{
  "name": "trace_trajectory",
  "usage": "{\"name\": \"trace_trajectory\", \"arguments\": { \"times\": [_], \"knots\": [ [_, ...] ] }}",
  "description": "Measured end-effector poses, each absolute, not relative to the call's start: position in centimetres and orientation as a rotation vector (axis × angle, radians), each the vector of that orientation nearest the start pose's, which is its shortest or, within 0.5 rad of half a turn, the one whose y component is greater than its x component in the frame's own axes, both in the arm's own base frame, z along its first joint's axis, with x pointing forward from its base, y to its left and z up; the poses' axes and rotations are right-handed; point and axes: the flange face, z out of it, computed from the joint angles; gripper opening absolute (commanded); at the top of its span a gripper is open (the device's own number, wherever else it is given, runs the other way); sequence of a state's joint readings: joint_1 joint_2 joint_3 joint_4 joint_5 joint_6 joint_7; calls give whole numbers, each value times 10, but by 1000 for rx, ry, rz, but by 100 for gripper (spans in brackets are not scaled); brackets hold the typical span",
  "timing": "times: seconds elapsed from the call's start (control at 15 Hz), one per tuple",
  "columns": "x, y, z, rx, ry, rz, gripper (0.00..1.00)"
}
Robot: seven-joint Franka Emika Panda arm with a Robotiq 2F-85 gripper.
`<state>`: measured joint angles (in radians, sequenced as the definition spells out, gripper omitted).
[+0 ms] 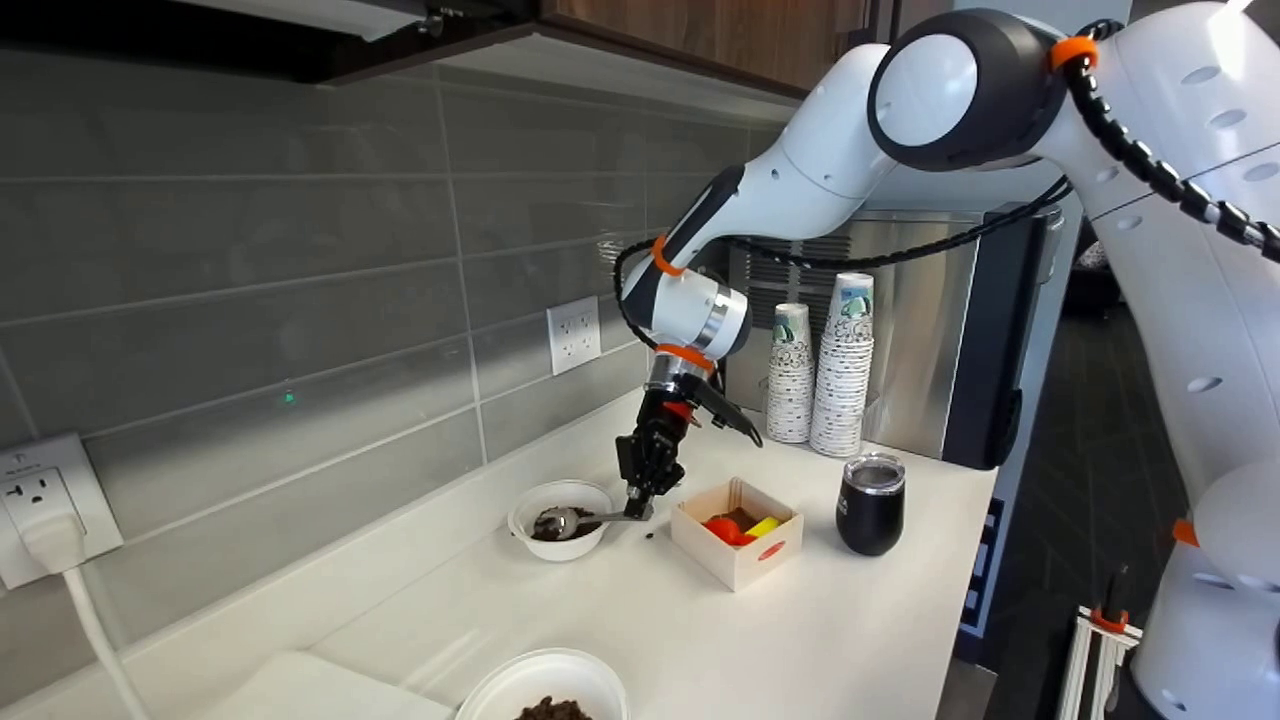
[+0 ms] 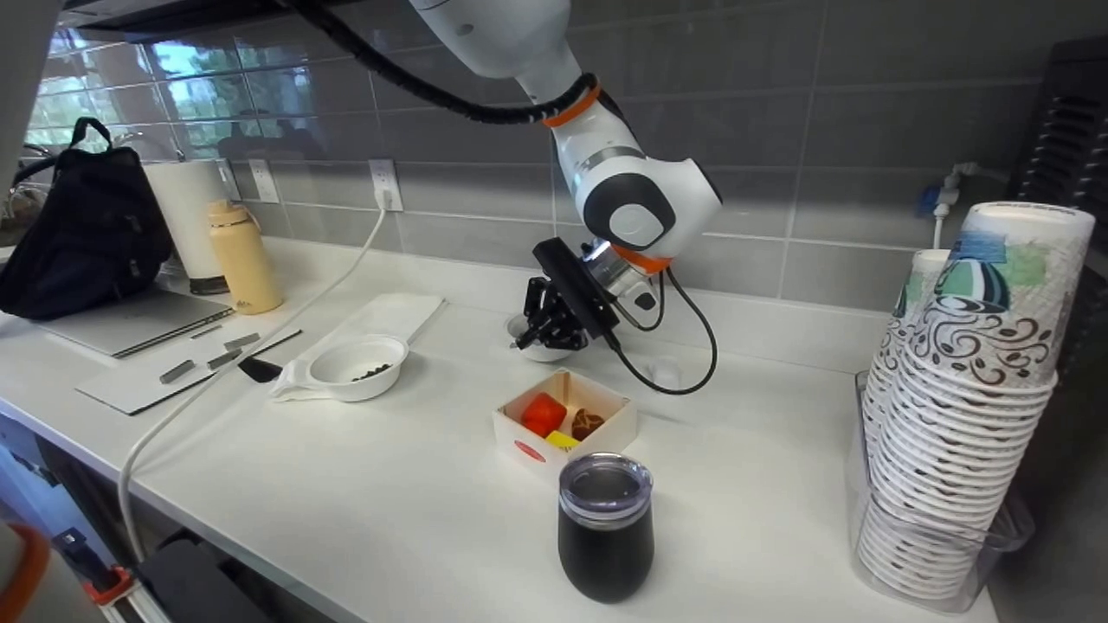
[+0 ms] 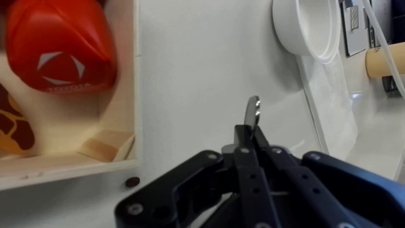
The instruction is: Use the silver spoon to stir the contents in the white bowl.
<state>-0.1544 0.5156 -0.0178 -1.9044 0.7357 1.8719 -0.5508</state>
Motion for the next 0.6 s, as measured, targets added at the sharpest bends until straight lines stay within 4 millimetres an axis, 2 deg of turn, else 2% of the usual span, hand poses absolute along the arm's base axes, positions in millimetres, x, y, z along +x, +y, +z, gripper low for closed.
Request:
{"name": "trace_trajectory", "arguments": {
  "times": [0.2, 0.6],
  "knots": [
    [582, -40, 220, -2362, 28, 344, 1],
    [587, -6, 267, -2496, -14, 401, 1]
  ]
}}
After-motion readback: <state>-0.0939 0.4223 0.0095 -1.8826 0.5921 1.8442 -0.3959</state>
